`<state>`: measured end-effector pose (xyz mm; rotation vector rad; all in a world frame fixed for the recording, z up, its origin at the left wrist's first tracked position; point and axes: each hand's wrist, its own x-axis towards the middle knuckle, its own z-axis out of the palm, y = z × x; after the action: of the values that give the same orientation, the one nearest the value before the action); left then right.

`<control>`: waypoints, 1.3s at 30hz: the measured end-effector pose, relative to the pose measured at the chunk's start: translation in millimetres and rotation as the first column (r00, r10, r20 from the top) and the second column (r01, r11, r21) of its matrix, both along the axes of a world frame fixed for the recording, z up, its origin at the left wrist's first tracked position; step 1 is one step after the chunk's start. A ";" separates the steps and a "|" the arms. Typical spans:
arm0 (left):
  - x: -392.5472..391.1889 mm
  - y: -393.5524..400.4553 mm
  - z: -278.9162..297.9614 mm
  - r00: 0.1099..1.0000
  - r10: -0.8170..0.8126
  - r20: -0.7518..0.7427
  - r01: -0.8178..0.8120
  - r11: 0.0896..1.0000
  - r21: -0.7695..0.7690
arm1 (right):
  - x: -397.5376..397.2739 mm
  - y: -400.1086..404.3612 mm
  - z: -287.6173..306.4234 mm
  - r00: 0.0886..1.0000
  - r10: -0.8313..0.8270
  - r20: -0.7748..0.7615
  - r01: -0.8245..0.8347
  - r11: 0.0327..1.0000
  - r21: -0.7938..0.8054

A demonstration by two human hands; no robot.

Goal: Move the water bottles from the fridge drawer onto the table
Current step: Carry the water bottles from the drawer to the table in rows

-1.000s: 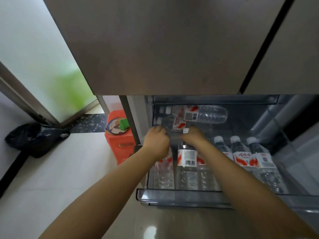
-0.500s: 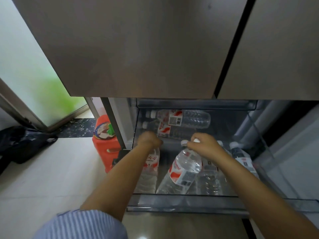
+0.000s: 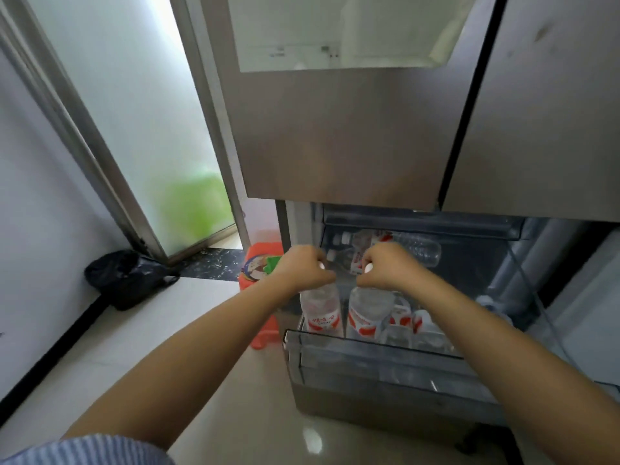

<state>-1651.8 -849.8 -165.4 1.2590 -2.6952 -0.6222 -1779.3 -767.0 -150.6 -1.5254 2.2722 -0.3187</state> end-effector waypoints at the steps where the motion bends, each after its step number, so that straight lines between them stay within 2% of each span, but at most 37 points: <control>1: 7.4 4.2 10.2 0.997 0.036 -0.061 -0.038 0.999 -0.029 | 7.5 -0.8 10.9 0.999 0.007 -0.045 -0.009 0.999 -0.034; 6: 58.8 25.1 74.6 0.912 0.182 -0.368 -0.257 0.952 -0.168 | 54.3 10.2 79.9 0.977 -0.002 -0.215 -0.056 0.964 -0.262; 11: 147.0 60.2 125.3 0.834 0.282 -0.474 -0.437 0.862 -0.257 | 126.2 34.7 133.0 0.966 0.103 -0.238 -0.186 0.915 -0.358; 16: 265.4 112.2 134.7 0.798 0.469 -0.377 -0.581 0.764 -0.279 | 225.4 51.2 147.2 0.923 0.345 -0.171 -0.382 0.872 -0.304; 20: 367.0 163.2 121.4 0.747 0.627 -0.221 -0.665 0.711 -0.230 | 322.3 63.7 131.1 0.826 0.564 -0.015 -0.551 0.801 -0.234; 25: 491.6 229.5 112.9 0.584 0.803 -0.122 -0.806 0.555 -0.207 | 462.9 80.6 109.8 0.604 0.797 0.024 -0.780 0.597 -0.190; 31: 630.7 292.1 97.0 0.359 0.930 -0.080 -0.919 0.337 -0.204 | 625.6 94.0 91.7 0.388 0.920 0.056 -0.904 0.392 -0.169; 35: 722.4 309.1 84.2 0.200 0.979 -0.044 -0.964 0.188 -0.185 | 728.6 91.1 78.8 0.285 0.957 0.061 -0.936 0.292 -0.199; 39: 810.3 308.9 81.8 0.107 0.994 -0.004 -0.974 0.104 -0.199 | 833.3 75.1 70.6 0.205 0.977 0.060 -0.949 0.213 -0.233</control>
<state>-841.4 -540.9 -83.6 2.6031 -1.1486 -0.0668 -946.0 -691.9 -80.0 -2.5128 0.7048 -0.2155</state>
